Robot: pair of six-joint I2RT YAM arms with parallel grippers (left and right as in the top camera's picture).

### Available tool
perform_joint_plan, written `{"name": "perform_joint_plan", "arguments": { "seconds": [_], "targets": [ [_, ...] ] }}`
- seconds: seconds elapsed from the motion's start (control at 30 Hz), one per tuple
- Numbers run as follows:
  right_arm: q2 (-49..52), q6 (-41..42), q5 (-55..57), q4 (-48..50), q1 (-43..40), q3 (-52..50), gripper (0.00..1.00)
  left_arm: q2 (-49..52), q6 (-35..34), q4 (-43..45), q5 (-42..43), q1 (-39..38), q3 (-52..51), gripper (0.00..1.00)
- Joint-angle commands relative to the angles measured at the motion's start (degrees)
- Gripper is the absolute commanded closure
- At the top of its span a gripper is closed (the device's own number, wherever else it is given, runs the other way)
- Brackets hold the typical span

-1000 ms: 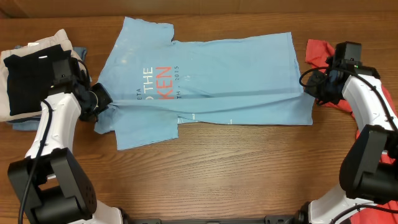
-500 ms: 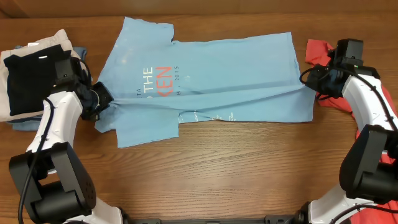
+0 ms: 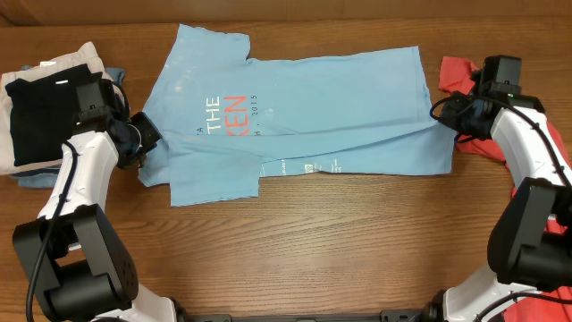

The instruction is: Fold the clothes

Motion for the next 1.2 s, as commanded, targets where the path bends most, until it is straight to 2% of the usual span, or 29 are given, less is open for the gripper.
{"name": "perform_joint_plan", "arguments": {
  "seconds": [0.0, 0.3, 0.47, 0.63, 0.93, 1.17],
  "targets": [
    [1.5, -0.2, 0.5, 0.7, 1.3, 0.1, 0.96, 0.3, -1.0, 0.2, -0.4, -0.5, -0.1, 0.91],
    [3.1, -0.2, 0.5, 4.1, 4.3, 0.1, 0.96, 0.3, -1.2, -5.5, 1.0, -0.8, -0.1, 0.88],
    [5.7, -0.2, 0.5, 5.1, 5.2, 0.1, 0.95, 0.4, -0.7, -8.7, 0.9, -2.3, -0.1, 0.76],
    [7.4, 0.0, 0.5, 4.9, 5.2, 0.1, 0.83, 0.5, -0.2, -8.7, 0.4, -4.2, -0.2, 0.72],
    [7.4, 0.0, 0.5, 1.9, 5.1, 0.1, 0.76, 3.2, 0.8, -8.1, -5.6, -5.6, -0.2, 0.70],
    [7.4, 0.0, 0.5, 0.3, 5.1, 0.1, 0.76, 7.8, 0.8, -7.5, -7.0, -5.6, -0.2, 0.70]
  ]
}}
